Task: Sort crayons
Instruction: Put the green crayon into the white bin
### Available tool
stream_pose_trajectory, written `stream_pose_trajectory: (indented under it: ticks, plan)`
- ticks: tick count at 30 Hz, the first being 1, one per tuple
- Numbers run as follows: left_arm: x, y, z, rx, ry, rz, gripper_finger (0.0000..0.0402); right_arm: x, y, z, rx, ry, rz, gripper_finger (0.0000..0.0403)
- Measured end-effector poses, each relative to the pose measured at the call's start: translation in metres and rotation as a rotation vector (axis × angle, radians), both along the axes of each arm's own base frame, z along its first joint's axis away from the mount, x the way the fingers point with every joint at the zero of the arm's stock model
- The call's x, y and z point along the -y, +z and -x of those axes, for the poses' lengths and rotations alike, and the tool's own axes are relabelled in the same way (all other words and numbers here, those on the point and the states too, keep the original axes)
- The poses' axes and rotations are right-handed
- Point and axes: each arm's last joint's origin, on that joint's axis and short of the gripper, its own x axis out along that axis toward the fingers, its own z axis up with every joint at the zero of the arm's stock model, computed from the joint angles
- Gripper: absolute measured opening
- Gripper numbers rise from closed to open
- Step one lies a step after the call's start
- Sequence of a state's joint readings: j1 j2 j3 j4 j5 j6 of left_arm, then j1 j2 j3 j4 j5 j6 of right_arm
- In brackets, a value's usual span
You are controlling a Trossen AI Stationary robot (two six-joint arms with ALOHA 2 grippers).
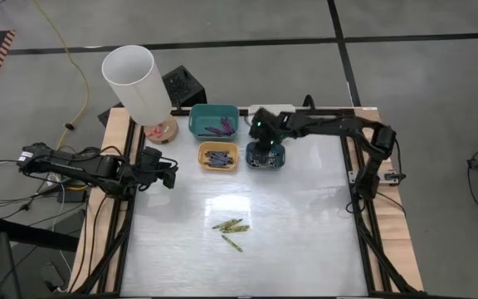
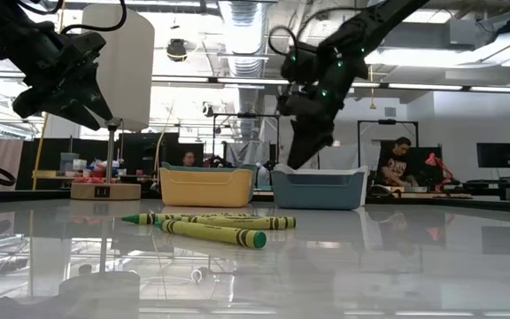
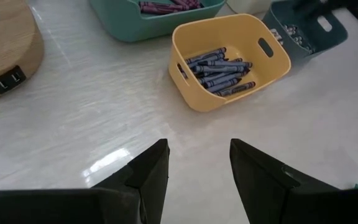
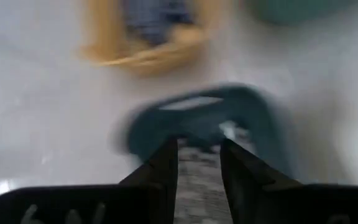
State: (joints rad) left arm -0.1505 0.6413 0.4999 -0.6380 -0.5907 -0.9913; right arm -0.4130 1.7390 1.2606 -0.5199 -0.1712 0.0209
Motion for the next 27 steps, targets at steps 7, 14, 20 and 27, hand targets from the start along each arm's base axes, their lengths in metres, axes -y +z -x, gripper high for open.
stream_pose_trajectory:
  ticks: [7, 14, 20, 27]
  plan:
    - [0.0, 0.0, 0.0, 0.0, -0.001, 0.0, 0.016, -0.073, 0.004, -0.028, 0.069, 0.266, 0.043, 0.0116]
    - [0.0, 0.0, 0.0, -0.002, -0.002, -0.002, 0.016, -0.136, 0.012, -0.044, 0.199, 0.42, 0.08, 0.0116]
    - [0.0, 0.0, 0.0, -0.002, -0.005, 0.0, 0.016, -0.184, 0.016, -0.045, 0.243, 0.522, 0.192, 0.0116]
    - [0.0, 0.0, 0.0, -0.002, -0.005, 0.0, 0.016, -0.213, 0.019, -0.044, 0.288, 0.577, 0.291, 0.0116]
